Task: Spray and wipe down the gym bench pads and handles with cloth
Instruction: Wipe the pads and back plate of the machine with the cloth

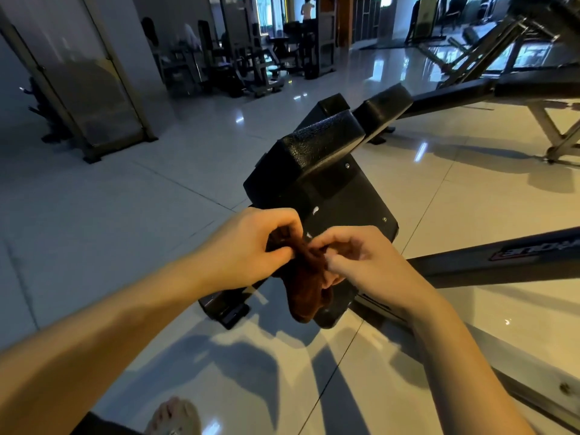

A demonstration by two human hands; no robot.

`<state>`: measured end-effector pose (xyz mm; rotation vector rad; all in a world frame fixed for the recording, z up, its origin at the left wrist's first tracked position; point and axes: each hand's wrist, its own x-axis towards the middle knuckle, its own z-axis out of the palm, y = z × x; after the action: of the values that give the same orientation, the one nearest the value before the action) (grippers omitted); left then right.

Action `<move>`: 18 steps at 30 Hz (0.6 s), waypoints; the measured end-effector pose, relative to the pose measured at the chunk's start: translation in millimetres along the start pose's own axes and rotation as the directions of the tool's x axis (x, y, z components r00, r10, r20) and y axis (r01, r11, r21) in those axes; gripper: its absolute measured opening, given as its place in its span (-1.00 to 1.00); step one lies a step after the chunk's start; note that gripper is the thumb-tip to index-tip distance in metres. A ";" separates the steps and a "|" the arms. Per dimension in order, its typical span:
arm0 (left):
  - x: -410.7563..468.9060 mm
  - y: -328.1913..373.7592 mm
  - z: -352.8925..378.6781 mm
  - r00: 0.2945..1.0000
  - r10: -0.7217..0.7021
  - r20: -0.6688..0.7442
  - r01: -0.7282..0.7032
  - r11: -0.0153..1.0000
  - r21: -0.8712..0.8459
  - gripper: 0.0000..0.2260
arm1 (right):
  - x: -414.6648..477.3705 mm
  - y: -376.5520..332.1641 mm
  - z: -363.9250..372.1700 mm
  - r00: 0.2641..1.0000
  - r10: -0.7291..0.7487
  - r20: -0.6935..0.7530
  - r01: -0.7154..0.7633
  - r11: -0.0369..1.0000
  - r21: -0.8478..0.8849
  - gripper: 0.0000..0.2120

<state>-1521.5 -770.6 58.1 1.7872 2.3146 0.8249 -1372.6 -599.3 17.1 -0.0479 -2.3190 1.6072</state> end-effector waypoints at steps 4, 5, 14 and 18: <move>6.6 -0.5 -4.5 0.983 -0.183 0.020 0.184 0.971 -0.155 -0.77 | -1.6 8.9 -7.9 0.998 0.033 -0.046 -0.034 0.999 -0.026 -0.89; 8.2 -1.3 -7.0 0.970 -0.241 0.035 0.244 0.955 -0.168 -0.79 | -1.8 12.2 -10.7 0.997 0.045 -0.070 -0.047 0.998 -0.034 -0.87; 17.7 -1.9 -13.8 0.830 -0.522 0.197 0.552 0.716 -0.428 -0.79 | -1.6 17.0 -18.7 0.982 0.187 -0.038 -0.174 0.958 0.228 -0.83; 20.7 -10.8 -15.3 0.756 -0.623 0.202 0.621 0.585 -0.522 -0.94 | -3.9 26.1 -26.4 0.972 0.219 0.084 -0.233 0.876 0.422 -0.71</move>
<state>-1543.3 -758.7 70.8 0.6377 2.1200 1.1792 -1365.5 -566.6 0.6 -0.1987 -1.9838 2.2209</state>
